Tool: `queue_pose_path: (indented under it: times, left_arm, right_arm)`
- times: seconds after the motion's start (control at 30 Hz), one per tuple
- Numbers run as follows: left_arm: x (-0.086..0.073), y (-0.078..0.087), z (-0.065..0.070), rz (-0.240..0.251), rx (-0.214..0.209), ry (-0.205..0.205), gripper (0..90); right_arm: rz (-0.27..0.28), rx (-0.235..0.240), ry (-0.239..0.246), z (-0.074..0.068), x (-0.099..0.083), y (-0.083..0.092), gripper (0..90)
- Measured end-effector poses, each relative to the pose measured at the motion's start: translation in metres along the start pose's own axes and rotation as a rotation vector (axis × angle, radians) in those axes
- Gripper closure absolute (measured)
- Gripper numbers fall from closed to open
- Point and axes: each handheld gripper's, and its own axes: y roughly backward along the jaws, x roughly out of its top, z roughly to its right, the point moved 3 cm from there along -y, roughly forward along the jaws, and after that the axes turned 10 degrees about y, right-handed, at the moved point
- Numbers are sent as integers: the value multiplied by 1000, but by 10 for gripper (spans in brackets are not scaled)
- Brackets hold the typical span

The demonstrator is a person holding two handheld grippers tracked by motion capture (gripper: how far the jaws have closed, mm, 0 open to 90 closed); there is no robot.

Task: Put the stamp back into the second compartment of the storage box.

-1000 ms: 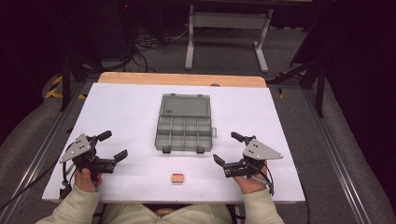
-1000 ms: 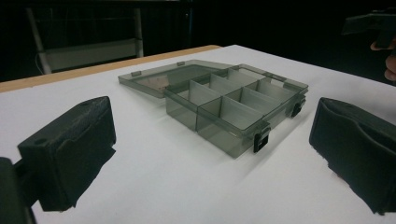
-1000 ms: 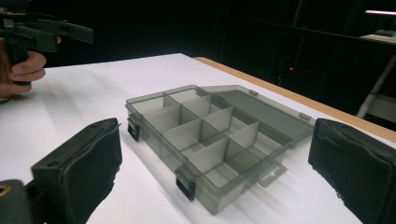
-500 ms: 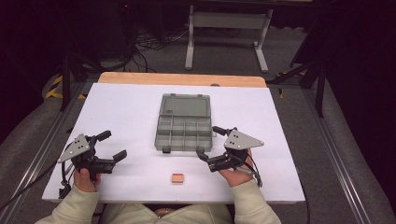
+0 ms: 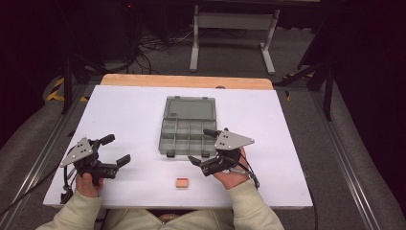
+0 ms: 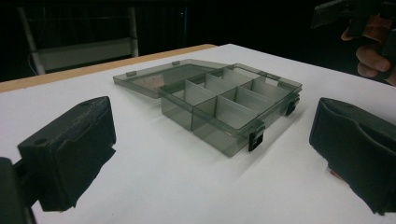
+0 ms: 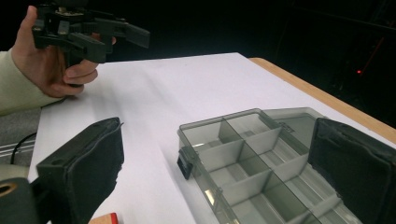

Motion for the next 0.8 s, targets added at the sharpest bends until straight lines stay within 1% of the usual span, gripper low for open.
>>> queue_pose_path:
  times: [0.17, 0.2, 0.3, 0.4, 0.5, 0.53, 0.67, 0.7, 0.73, 0.8]
  left_arm:
    - [0, 0, 0, -4, -3, 0, 9]
    - [0, 0, 0, -3, -2, 1, 9]
    - [0, 0, 0, -5, -5, 1, 8]
    - [0, 0, 0, -5, -5, 1, 8]
    - [0, 0, 0, -6, -6, 3, 9]
    - [0, 0, 0, -7, -7, 2, 9]
    - [0, 0, 0, -7, -6, 3, 9]
    - [0, 0, 0, -8, -7, 2, 8]
    - [0, 0, 0, -8, -7, 2, 8]
    - [0, -1, 1, -4, -6, 9, 9]
  right_arm:
    - [-11, 40, 12, -3, 5, -11, 37]
    - [-16, 52, 21, -5, 7, -15, 36]
    - [-27, 63, 30, -6, 8, -18, 37]
    - [-48, 75, 38, -7, 9, -21, 40]
    - [-90, 107, 37, -8, 9, -24, 53]
    - [-90, 107, 37, -8, 9, -24, 53]
    - [-156, 172, 36, -12, 6, -29, 70]
    - [-185, 206, 40, -14, 5, -32, 80]
    - [-185, 206, 40, -14, 5, -32, 80]
    - [-212, 229, 50, -16, 4, -34, 96]
